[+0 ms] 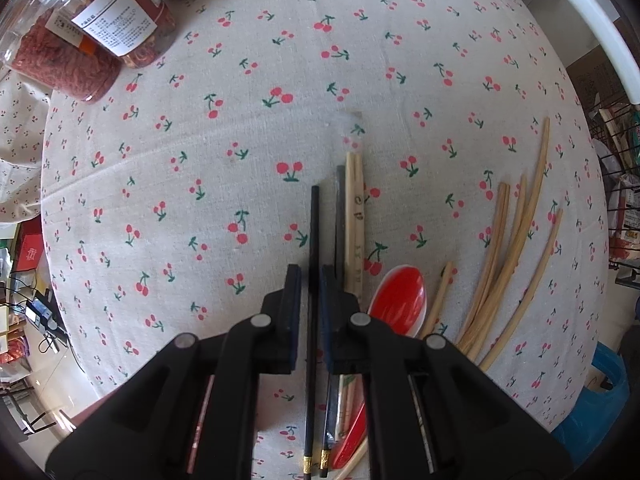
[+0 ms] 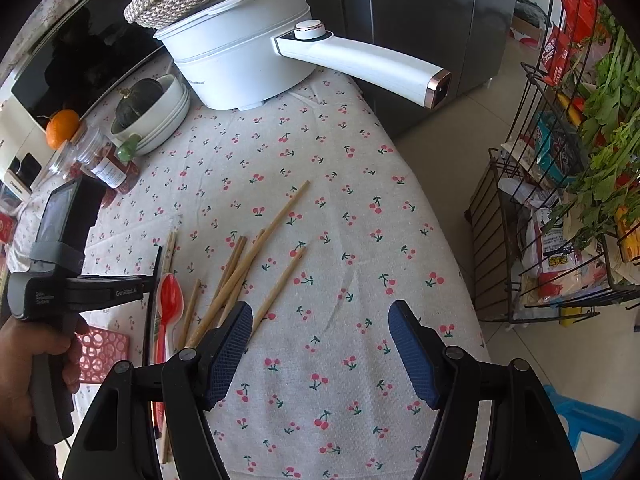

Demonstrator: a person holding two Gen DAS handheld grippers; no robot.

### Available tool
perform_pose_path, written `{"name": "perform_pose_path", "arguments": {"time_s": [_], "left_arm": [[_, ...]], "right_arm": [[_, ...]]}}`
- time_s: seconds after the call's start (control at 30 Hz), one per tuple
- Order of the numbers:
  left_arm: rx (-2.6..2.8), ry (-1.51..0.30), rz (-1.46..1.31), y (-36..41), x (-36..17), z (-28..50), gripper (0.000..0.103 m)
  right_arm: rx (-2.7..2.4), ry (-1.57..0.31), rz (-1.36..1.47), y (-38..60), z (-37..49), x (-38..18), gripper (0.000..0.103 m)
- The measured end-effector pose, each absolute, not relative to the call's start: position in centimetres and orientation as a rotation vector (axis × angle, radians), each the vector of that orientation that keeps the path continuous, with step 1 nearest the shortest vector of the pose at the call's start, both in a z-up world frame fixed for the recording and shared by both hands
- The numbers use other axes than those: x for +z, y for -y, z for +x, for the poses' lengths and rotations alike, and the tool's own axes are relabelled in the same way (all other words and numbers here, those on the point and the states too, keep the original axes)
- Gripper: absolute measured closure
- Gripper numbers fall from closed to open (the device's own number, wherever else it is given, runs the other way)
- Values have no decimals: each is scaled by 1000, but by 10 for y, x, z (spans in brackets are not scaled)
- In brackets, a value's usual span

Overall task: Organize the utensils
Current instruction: 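Close the left gripper on a black chopstick, then lift the black chopstick with the left gripper while the right gripper grasps a wooden chopstick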

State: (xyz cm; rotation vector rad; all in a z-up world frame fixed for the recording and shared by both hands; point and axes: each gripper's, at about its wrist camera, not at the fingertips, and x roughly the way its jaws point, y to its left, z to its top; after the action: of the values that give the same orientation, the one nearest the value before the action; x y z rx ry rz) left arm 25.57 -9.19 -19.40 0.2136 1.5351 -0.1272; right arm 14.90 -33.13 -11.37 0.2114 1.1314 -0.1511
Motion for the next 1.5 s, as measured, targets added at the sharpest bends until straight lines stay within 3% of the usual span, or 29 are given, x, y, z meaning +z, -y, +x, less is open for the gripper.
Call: {"name": "perform_pose_path", "arguments": {"time_s": [0.37,0.67,0.9,1.23,1.3,1.37,1.5], "left_arm": [[-169,-1473,141,89,-201,257,97],[-305,-1142,118,65,-99,174,97],[-369,-986,35,34,-62,126,97],[-408,-905,-47,3,-53,96,97],[-419,-904,-55,0,-53,96,97],[-430,-900,-61,-2,-53,95,97],[-439,-892,-75,-6,-52,92,97]], "right_arm": [[-134,-1147,224,327,155,-121,31],[-161,-1163,215,328,164,-139,32],[-122,-1199,288,314,176,-165,41],[-211,-1242,214,297,192,-194,64],[-231,-1254,135,286,194,-196,72],[-223,-1249,72,276,195,-196,87],[-188,-1246,130,276,196,-196,97]]}}
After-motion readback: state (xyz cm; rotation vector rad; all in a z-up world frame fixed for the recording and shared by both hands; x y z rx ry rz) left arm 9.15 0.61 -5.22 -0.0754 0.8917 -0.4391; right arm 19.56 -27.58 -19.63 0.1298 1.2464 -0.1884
